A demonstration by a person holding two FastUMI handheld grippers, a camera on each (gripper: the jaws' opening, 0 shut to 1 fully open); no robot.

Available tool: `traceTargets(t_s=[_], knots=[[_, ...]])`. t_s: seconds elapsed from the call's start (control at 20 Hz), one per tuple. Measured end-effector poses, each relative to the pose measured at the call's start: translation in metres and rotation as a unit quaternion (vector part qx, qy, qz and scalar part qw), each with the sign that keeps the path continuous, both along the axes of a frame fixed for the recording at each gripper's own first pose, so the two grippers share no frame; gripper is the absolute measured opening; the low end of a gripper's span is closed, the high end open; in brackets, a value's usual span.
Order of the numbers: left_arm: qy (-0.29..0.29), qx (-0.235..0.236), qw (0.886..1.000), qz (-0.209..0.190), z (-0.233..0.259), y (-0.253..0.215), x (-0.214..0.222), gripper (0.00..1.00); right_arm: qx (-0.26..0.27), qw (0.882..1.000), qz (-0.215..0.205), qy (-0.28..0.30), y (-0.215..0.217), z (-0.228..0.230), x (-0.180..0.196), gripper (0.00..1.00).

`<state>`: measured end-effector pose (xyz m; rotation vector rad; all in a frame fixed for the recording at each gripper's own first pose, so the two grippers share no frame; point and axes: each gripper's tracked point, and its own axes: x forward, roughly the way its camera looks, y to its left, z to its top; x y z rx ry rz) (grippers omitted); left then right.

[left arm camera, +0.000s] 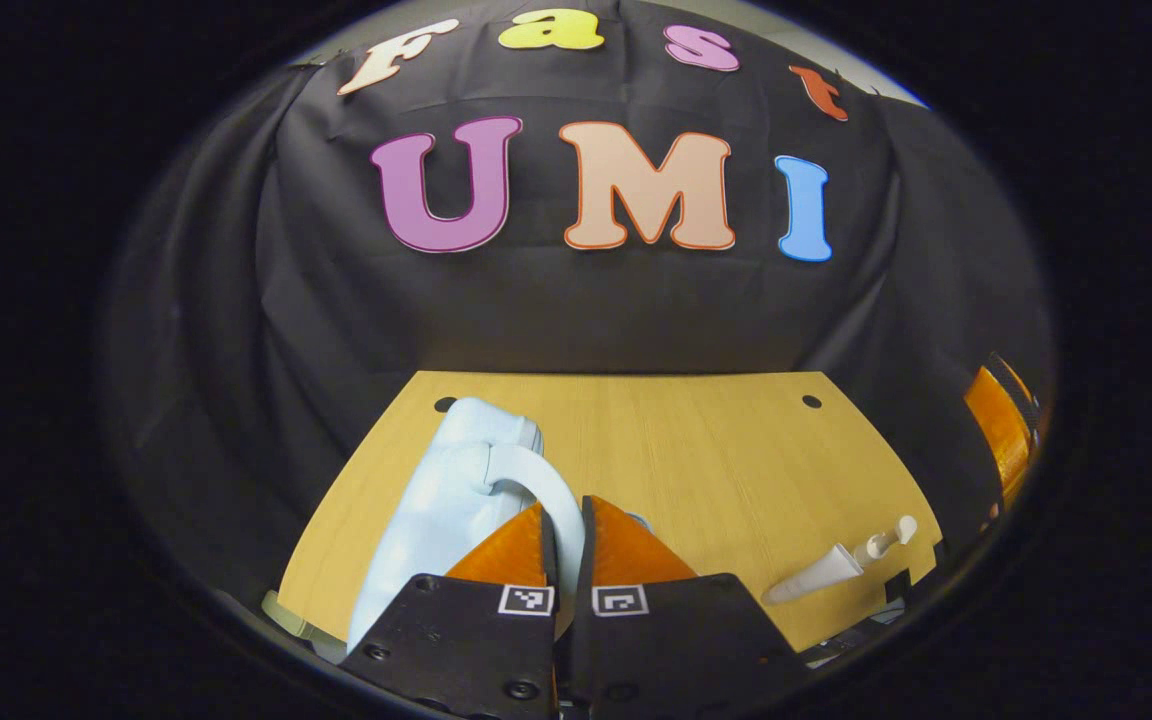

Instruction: First open the suitcase, pack the skin care products into it, and then close the suitcase.

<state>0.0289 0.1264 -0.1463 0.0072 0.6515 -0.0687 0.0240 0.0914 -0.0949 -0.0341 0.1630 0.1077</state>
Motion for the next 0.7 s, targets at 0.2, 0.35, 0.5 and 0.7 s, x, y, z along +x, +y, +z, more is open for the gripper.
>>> traceTargets(t_s=[0.2,0.35,0.5,0.7], knots=[[-0.016,0.008,1.0,-0.004,0.01,0.037,0.001,0.0,-0.006,1.0,0.013,-0.014,0.036,0.005,0.001,0.98],[-0.022,0.011,1.0,0.002,0.012,0.065,0.002,0.0,-0.006,1.0,0.019,-0.018,0.065,0.007,0.002,0.98],[-0.024,0.026,0.999,0.007,0.015,0.101,0.005,0.0,-0.002,1.0,0.018,-0.019,0.09,0.004,0.003,0.99],[-0.024,0.03,0.999,0.017,0.013,0.148,0.008,0.0,-0.002,1.0,0.009,-0.022,0.117,0.003,0.004,0.98]])
